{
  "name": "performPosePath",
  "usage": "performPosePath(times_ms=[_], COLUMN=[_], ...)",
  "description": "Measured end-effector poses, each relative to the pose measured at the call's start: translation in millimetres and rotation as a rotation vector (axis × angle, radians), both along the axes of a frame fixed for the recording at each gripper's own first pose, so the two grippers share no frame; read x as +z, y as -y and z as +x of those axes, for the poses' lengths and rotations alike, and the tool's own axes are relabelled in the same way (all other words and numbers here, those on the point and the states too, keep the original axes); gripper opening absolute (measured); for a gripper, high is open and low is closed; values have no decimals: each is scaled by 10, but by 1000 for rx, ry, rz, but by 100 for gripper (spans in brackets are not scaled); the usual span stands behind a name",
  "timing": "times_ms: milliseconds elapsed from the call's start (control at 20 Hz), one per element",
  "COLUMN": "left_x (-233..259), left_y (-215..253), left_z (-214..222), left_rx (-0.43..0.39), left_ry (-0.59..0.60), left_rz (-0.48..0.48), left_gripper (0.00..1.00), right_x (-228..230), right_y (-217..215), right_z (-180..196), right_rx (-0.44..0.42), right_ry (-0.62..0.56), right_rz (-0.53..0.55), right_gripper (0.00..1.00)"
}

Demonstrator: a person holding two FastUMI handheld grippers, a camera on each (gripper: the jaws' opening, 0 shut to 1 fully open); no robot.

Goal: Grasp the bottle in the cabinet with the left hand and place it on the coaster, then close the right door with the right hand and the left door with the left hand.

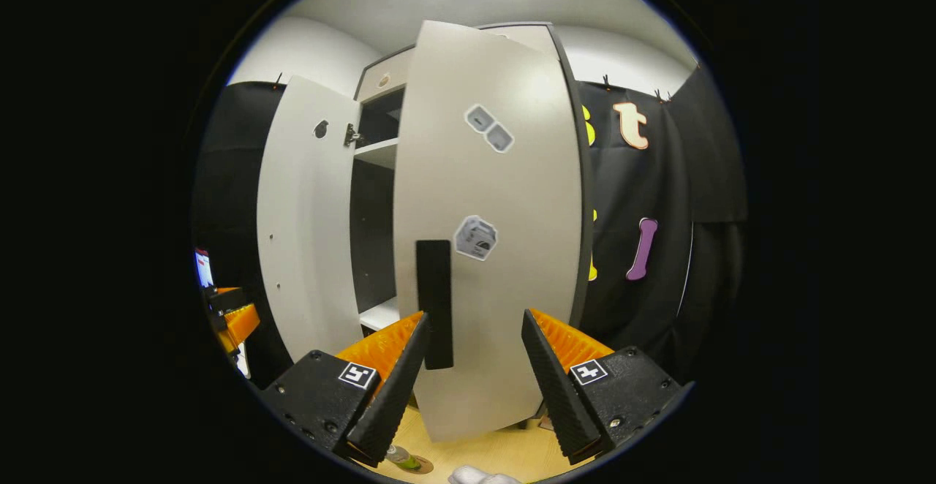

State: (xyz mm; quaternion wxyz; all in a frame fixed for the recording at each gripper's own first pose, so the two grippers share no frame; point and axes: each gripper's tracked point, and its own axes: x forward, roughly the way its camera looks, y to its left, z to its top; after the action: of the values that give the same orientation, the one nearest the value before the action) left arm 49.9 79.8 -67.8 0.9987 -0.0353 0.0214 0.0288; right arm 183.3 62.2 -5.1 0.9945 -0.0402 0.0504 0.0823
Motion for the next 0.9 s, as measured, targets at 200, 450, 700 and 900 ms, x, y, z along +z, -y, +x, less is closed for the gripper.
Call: performPosePath(times_ms=[200,450,700,900], left_x=[12,10,3,34], left_y=[-252,-839,-1582,-1940], left_z=[15,178,523,864], left_rx=[-17,15,94,122], left_ry=[14,22,26,40], left_rz=[-12,36,59,66], left_gripper=[95,95,95,95], right_x=[-20,-194,-416,-491], right_y=[-162,-294,-256,-117], right_z=[-153,-399,-638,-787], right_rx=[-6,-53,-119,-185], right_ry=[6,-11,-62,-91], right_rz=[-1,-28,-37,-38], right_gripper=[79,79,79,80])
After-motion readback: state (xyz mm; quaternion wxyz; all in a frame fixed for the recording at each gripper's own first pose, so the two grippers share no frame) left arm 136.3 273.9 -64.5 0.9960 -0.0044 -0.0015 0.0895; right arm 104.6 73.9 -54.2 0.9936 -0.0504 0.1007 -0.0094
